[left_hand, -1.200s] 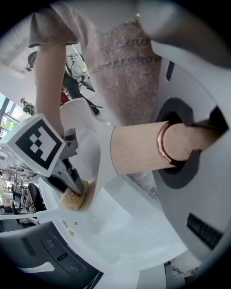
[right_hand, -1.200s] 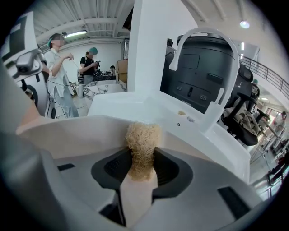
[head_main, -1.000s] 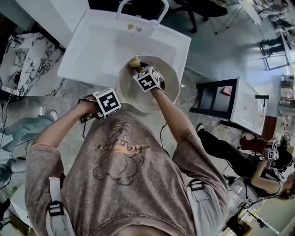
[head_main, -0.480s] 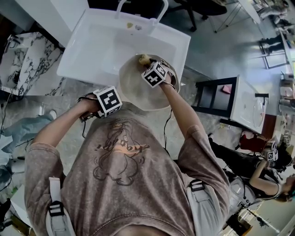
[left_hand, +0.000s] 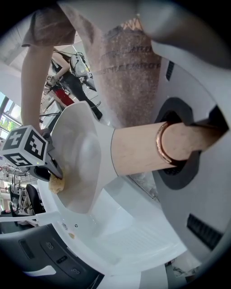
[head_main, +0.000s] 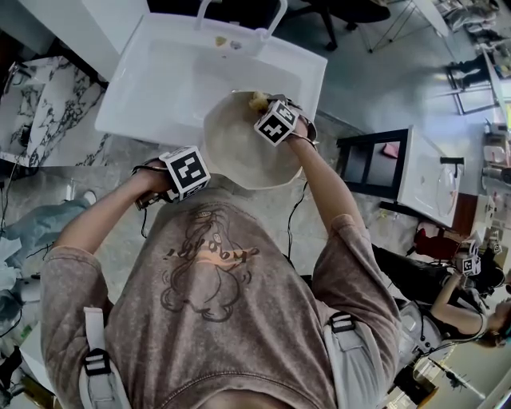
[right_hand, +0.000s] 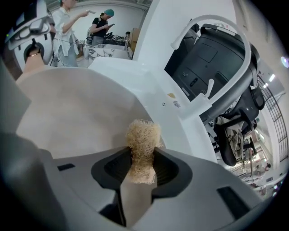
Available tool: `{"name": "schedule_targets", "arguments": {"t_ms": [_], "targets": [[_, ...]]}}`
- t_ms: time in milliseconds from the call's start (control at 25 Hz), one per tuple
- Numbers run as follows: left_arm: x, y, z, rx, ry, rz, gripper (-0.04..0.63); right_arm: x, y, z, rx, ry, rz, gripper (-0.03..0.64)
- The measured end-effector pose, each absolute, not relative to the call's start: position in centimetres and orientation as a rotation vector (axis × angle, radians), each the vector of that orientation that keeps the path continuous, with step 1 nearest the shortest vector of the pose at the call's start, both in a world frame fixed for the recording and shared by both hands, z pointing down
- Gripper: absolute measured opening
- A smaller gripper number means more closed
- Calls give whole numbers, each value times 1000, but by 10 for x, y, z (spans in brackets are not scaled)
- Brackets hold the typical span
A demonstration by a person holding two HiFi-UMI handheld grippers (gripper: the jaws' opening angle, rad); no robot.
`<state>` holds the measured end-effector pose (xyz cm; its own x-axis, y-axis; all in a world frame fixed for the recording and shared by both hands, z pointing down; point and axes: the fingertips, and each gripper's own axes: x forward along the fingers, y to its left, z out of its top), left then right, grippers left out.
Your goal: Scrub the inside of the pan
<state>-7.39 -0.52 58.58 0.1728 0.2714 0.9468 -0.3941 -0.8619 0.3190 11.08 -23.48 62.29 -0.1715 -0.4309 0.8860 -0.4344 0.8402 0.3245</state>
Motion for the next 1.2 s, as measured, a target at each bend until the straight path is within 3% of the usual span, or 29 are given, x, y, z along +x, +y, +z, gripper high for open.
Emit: {"name": "schedule_targets", "arguments": {"t_ms": [720,1200], "targets": [[-71,-6,584,1956,-120,1722,86,177,-176,614,427,-1691,32,155],[-72,-4,584,1962,-126,1719,86,183,-121,605,309,-1684,183,153]]}}
